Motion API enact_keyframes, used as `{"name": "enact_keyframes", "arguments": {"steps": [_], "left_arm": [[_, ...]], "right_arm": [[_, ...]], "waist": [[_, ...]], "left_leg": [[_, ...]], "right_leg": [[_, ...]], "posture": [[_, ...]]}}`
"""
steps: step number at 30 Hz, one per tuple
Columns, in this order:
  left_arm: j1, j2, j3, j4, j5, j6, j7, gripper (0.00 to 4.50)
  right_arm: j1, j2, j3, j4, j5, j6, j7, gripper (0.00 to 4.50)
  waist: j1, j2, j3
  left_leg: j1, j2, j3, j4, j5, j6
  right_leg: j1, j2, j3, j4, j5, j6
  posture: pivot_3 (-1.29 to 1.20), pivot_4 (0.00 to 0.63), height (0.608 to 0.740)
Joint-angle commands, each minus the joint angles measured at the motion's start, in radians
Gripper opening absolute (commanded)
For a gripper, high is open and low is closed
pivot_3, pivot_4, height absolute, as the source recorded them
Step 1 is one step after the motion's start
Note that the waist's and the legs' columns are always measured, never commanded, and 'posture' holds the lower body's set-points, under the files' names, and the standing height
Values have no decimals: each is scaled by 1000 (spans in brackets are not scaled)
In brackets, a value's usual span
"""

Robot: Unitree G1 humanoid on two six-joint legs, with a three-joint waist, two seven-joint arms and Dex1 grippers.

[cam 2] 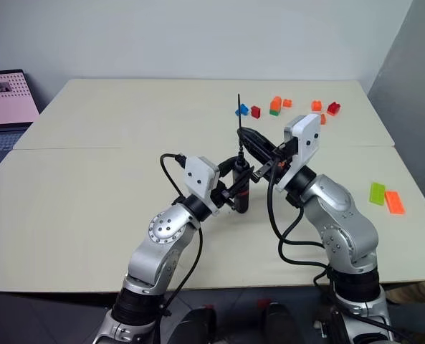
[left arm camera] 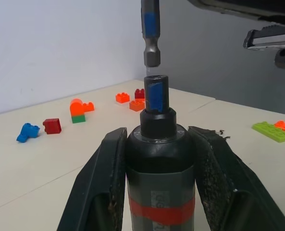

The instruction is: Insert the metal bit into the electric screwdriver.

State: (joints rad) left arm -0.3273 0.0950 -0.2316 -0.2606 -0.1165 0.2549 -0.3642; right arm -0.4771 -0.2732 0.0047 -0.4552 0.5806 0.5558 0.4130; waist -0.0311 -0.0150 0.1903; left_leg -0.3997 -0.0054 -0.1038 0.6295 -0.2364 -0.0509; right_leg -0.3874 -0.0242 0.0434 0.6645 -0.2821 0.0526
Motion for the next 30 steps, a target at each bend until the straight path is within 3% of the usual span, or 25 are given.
{"name": "enact_keyframes", "arguments": {"steps": [1,30], "left_arm": [[10,4,-5,-4,6,12,1,1636],[11,4,-6,-7,3,15,-2,1636]], "right_arm": [[2,-5,-21,-25,22,-1,5,0],[-7,-44,2,-33,75,97,11,0]], "waist": [[0,0,0],[0,0,0]], "left_leg": [[0,0,0,0,0,0],[1,0,0,0,0,0]], "right_leg": [[0,0,0,0,0,0],[1,0,0,0,0,0]], "posture": [[0,150,740],[0,150,740]]}}
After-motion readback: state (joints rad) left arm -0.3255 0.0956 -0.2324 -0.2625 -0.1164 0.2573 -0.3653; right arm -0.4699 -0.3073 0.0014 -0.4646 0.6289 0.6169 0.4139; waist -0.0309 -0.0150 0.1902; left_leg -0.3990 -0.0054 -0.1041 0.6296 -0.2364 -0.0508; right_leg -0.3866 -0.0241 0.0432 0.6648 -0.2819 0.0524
